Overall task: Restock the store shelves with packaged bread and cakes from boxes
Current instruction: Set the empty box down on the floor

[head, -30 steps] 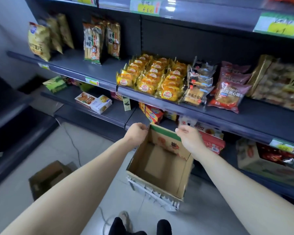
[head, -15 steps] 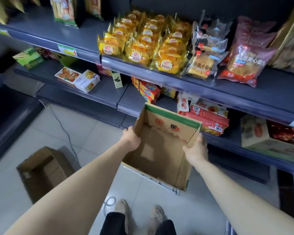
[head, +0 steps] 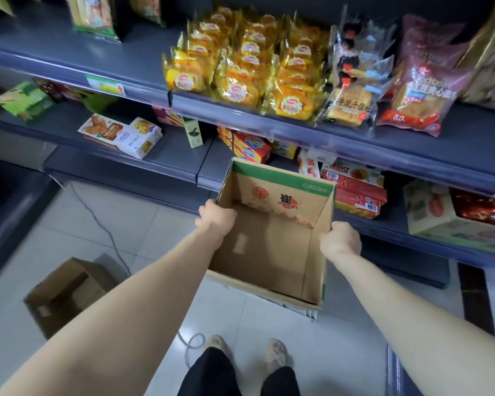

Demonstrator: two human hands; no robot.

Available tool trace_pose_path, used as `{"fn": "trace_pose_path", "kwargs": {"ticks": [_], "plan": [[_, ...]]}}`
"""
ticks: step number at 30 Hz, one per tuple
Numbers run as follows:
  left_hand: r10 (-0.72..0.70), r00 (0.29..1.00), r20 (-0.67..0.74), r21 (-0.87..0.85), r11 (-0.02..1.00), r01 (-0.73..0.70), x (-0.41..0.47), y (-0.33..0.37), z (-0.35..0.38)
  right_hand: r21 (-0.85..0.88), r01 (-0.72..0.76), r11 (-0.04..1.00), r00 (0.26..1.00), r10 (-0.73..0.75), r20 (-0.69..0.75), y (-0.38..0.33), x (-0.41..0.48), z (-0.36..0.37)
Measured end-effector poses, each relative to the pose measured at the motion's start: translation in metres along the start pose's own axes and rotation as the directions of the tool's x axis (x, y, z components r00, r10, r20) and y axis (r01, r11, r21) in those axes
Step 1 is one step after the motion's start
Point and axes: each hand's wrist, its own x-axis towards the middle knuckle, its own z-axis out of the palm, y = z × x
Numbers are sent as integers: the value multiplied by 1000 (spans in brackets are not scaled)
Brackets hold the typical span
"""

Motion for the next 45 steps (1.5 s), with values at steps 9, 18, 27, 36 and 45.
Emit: {"fn": "trace_pose_path", "kwargs": {"ticks": [9, 18, 27, 36, 45], "plan": [[-264, 907, -329, -175, 961, 216, -20, -38, -169, 13, 384, 923, 910, -381, 164, -145, -91, 9], [-583, 594, -555, -556, 791, 257, -126, -157, -307, 56, 847, 529, 487, -814, 317, -272, -235, 42], [-846, 268, -461, -867, 493, 63, -264, -317, -367, 230, 969, 93, -38, -861, 507, -302, -444, 119], [-968, 70, -242, -961, 229, -157, -359, -472, -388, 287, 942, -175, -320, -726, 608, -274, -635, 199], [-997, -53, -63, -973, 73, -218, -469, -689, -440, 362, 889, -281, -458, -546, 701, -205, -874, 329]]}}
